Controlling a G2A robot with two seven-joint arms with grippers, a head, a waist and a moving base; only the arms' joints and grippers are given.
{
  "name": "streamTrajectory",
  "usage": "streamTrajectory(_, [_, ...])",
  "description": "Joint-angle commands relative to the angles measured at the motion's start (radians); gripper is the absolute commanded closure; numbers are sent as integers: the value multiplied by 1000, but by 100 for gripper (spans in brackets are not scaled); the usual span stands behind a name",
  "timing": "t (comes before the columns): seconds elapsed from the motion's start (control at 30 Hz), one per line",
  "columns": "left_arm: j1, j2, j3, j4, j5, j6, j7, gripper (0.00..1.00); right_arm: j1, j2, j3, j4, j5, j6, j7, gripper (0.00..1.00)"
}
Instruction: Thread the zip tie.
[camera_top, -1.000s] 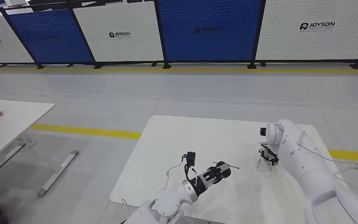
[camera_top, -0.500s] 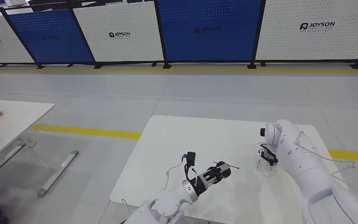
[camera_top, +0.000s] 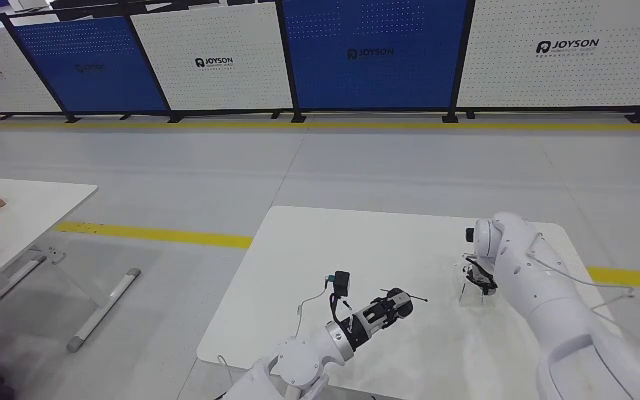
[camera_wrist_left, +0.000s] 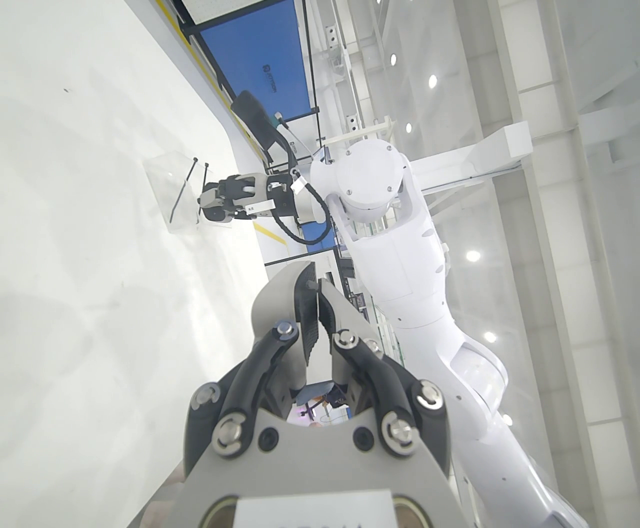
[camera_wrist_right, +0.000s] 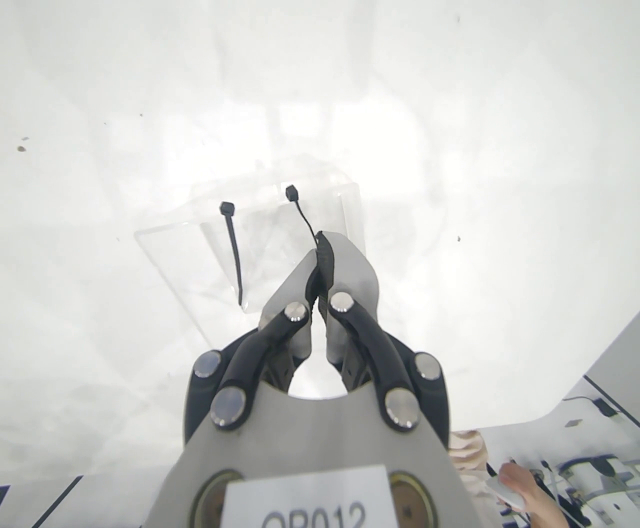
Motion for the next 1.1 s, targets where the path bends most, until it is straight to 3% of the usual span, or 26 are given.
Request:
streamTrajectory(0.0, [0,0,0,0,0,0,0,100,2,1,2,1,-3,-4,-5,100])
streamTrajectory(0.5, [0,0,0,0,0,0,0,100,-4,20,29,-44,-6,-72,-34,100])
streamTrajectory(0.87, [0,0,0,0,0,0,0,100,-20,55,65,-93,0,-92,-21,100])
streamTrajectory(1.07, [0,0,0,0,0,0,0,100,-20,55,65,-93,0,-92,-21,100])
